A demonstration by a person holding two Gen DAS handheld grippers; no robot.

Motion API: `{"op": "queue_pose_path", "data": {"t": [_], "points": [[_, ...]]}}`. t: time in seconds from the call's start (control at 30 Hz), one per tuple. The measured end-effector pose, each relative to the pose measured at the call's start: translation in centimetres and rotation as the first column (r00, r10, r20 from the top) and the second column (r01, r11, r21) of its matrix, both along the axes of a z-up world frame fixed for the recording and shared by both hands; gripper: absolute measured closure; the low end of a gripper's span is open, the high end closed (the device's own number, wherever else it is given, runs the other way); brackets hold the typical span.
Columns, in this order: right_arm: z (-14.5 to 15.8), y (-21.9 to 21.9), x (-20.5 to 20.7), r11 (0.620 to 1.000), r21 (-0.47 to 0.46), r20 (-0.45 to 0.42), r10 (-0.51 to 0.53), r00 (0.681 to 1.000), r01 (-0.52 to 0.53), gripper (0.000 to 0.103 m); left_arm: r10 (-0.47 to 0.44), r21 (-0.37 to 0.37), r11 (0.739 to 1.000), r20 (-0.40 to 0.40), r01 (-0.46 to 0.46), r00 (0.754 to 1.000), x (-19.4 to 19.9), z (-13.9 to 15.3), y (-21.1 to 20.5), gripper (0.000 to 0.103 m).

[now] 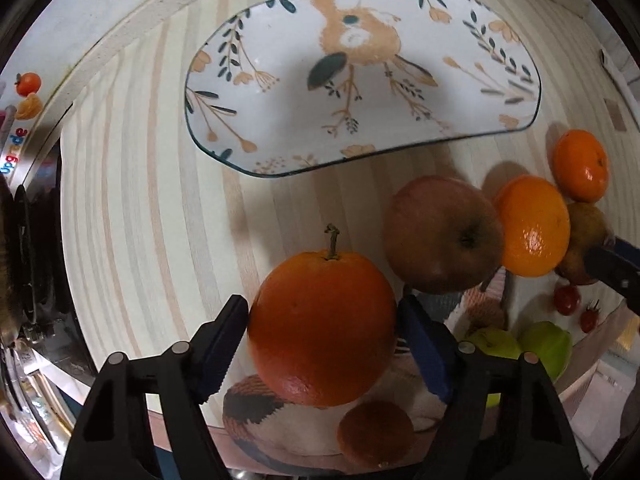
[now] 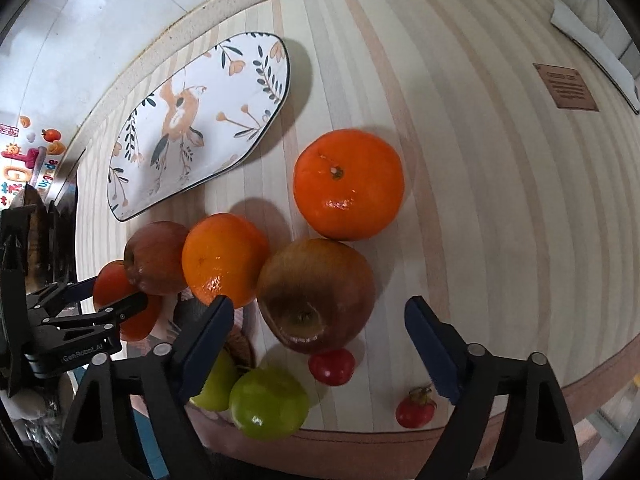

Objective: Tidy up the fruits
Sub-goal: 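Carry the orange to the plate with the left tool while the right carries the apple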

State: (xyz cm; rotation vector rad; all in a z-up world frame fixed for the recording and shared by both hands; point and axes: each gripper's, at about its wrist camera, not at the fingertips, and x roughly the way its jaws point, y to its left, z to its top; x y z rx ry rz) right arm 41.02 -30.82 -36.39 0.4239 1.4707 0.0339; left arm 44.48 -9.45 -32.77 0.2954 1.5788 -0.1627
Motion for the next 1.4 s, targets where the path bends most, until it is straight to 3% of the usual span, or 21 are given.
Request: {"op": "queue_pose_path", "data": {"t": [0.03,0.2,0.27,0.53,0.67,0.8,0.9,1.07,1.2,1.4], "points": [[-0.2,0.2,0.1,1.000,-0.002,-0.002,0.005,1.000,-0.005,0.032,0.029,-0.018,0.999,0.002,-0.029,1.000,0.1,0.1,0.6,0.028],[-0.5,0.5,0.2,0.999,-0.030,-0.002,0.013,1.000,-0.013,0.034,0.210,-0.063,0.976,0.014,-0.209,0.978,0.2,0.6,4.7,0.027],[-0.5,0.5,0.1,0.999,-0.034,-0.003,0.003,1.000,-0.003,0.034,0.232,-0.086,0.969,0.014,-0.230,0.973,0.4,0.6,5.5,0.026],[-0.5,0.4,0.3,0.999,-0.035,-0.021,-0.019,1.000,0.018,0.033,0.176,-0.101,0.978,-0.058,-0.182,0.983,2.6,-2.0,6.1,0.025],[-0.8,0.3,0.5,0.999,-0.025,-0.027,-0.033,0.999,0.032,0.033,0.158,-0.076,0.984,-0.064,-0.162,0.985,3.5,-4.0,5.8,0.025],[-0.8,0.2,0.4,0.999,-0.028,-0.016,-0.041,0.999,0.040,0.033,0.184,-0.105,0.976,-0.069,-0.190,0.981,3.8,-4.6,6.6,0.027],[-0.7,0.1,0.1,0.999,-0.028,-0.002,-0.047,0.999,0.047,0.034,0.170,-0.079,0.982,-0.043,-0.173,0.985,3.0,-4.8,7.1,0.027],[-0.3,0.2,-0.1,0.998,-0.044,0.005,-0.046,0.999,0.047,0.034,0.179,-0.090,0.980,-0.022,-0.180,0.984,1.5,-4.2,6.1,0.028],[0.9,0.1,-0.4,0.998,-0.025,0.012,-0.054,0.998,0.054,0.034,0.180,-0.124,0.976,-0.001,-0.179,0.984,1.2,-1.6,6.7,0.028],[5.2,0.5,-0.6,0.999,0.020,0.071,-0.042,0.997,0.040,0.034,0.182,-0.213,0.963,0.052,-0.167,0.982,2.2,3.5,6.8,0.028]]}}
